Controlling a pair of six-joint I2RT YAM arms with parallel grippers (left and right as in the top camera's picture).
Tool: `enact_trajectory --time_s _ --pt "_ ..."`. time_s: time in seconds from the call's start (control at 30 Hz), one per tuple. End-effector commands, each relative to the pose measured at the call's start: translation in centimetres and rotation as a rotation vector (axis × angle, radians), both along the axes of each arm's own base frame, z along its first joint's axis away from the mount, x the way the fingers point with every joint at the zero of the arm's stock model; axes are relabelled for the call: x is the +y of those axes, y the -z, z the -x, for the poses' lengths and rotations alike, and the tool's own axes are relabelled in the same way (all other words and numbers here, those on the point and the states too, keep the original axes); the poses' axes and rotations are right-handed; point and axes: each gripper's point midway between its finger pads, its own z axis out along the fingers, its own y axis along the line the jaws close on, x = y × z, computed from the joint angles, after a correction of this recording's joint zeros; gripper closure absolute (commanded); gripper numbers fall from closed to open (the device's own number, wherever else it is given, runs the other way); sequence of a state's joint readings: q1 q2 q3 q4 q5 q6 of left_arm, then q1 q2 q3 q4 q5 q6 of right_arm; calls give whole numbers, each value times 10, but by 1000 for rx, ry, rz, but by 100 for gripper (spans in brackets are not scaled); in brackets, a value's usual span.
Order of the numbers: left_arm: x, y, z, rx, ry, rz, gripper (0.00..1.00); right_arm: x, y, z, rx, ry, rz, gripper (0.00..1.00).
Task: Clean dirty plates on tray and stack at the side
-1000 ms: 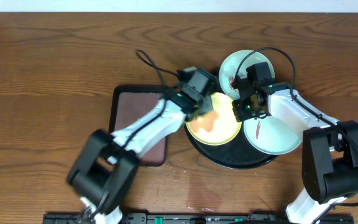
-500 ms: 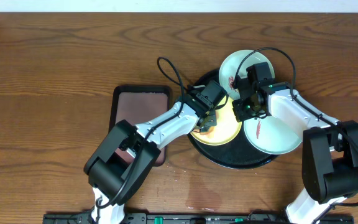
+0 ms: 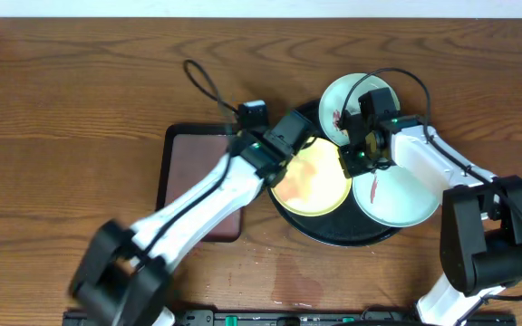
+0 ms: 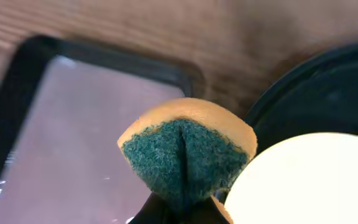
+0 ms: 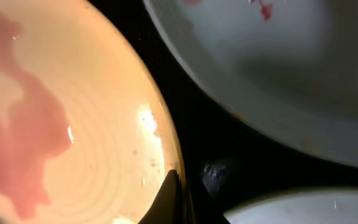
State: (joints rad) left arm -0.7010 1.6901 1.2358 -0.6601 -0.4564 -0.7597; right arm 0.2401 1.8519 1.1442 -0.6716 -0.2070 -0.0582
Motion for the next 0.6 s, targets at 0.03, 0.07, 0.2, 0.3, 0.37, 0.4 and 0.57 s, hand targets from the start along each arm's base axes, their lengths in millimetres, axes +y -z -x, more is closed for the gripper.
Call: enact_trajectory --time_s 0.03,0.07,0.2,0.3,0.37,0.4,0.57 --pt "36 -59 7 -117 -103 46 93 9 -47 -12 -70 -10 -50 99" --pt "48 -69 11 -129 -139 62 92 9 -55 -13 -82 -13 -47 99" --pt "94 -90 24 -123 -241 89 93 5 -88 -16 -174 -12 22 99" --pt "122 -88 37 -64 -306 89 92 -4 -113 -19 -277 19 127 99" --pt "137 -82 46 -12 -344 76 93 -11 -129 -20 -344 35 207 99" --pt "144 -78 51 19 -363 70 93 -13 -135 -19 -371 37 237 99" --pt "158 -58 62 99 -414 89 93 -13 -162 -18 -502 32 398 99"
